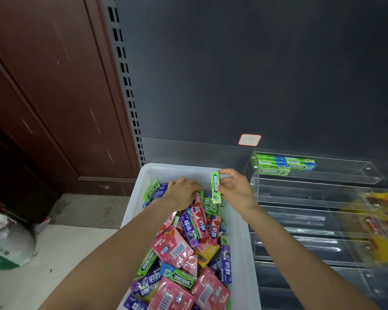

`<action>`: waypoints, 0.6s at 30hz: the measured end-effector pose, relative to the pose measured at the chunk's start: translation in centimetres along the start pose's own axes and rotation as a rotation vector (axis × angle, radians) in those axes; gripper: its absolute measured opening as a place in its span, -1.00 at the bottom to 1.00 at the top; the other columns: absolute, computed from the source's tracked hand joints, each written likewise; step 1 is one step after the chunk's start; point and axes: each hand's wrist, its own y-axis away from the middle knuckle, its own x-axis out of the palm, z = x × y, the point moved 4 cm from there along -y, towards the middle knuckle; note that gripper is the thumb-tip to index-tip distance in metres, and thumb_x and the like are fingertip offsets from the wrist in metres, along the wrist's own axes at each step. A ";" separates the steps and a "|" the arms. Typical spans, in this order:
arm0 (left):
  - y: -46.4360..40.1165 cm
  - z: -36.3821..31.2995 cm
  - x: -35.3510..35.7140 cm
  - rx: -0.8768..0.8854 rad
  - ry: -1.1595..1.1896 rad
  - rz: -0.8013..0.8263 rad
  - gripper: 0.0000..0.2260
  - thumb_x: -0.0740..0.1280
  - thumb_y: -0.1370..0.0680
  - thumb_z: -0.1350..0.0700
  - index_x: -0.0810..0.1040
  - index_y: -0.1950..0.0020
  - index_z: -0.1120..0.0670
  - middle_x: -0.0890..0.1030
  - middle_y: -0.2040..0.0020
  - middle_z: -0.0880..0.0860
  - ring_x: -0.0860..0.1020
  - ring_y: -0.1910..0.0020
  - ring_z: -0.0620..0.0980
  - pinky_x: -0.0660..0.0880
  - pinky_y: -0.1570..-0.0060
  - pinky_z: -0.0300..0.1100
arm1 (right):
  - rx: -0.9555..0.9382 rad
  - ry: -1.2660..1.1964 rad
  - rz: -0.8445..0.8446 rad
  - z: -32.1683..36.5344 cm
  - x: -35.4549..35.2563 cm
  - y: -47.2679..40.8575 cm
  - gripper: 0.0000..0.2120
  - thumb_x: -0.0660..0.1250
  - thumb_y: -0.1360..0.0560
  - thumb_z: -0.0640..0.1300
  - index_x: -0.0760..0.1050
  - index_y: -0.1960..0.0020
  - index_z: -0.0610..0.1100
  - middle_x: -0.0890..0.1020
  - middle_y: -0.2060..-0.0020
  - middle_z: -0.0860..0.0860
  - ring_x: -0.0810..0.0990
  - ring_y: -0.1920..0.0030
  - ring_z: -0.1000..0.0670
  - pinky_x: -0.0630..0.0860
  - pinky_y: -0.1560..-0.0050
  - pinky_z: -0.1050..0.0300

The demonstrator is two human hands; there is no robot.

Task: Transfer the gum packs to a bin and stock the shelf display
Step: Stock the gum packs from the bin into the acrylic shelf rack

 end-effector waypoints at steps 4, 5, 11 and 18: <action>0.2 0.2 0.0 0.003 0.060 -0.041 -0.71 0.13 -0.62 0.09 0.43 -0.31 -0.11 0.42 -0.35 -0.12 0.28 -0.33 0.00 0.20 -0.24 0.00 | 0.045 -0.058 -0.006 -0.4 0.0 0.4 -0.65 0.30 -0.45 -0.41 0.45 -0.07 -0.01 0.58 0.16 -0.05 0.60 0.07 -0.10 0.57 0.02 -0.07; 0.3 0.4 -0.1 -0.001 0.099 -0.069 -0.73 0.17 -0.61 0.10 0.46 -0.28 -0.10 0.47 -0.31 -0.10 0.30 -0.31 0.00 0.20 -0.22 -0.03 | 0.052 -0.074 -0.007 -0.5 -0.1 0.6 -0.65 0.30 -0.45 -0.42 0.45 -0.06 -0.01 0.57 0.17 -0.04 0.61 0.07 -0.11 0.57 0.01 -0.08; 2.3 0.6 -1.6 0.027 0.290 -0.207 -0.89 0.34 -0.52 0.09 0.54 -0.04 -0.01 0.61 0.00 -0.05 0.46 -0.11 -0.02 0.28 -0.13 -0.12 | 0.056 -0.195 0.000 0.4 -0.1 1.8 -0.67 0.28 -0.47 -0.42 0.46 -0.15 -0.13 0.57 0.20 -0.06 0.57 0.17 -0.06 0.55 0.11 0.06; 5.6 -1.8 -6.4 0.036 0.663 -0.574 -0.94 0.36 -0.52 0.10 0.49 0.10 0.00 0.55 0.12 -0.11 0.48 0.06 -0.16 0.31 0.13 -0.46 | -0.055 -0.238 -0.085 1.9 -2.9 3.3 -0.65 0.30 -0.48 -0.39 0.49 -0.14 -0.03 0.63 0.11 -0.16 0.60 0.07 -0.07 0.53 -0.02 0.00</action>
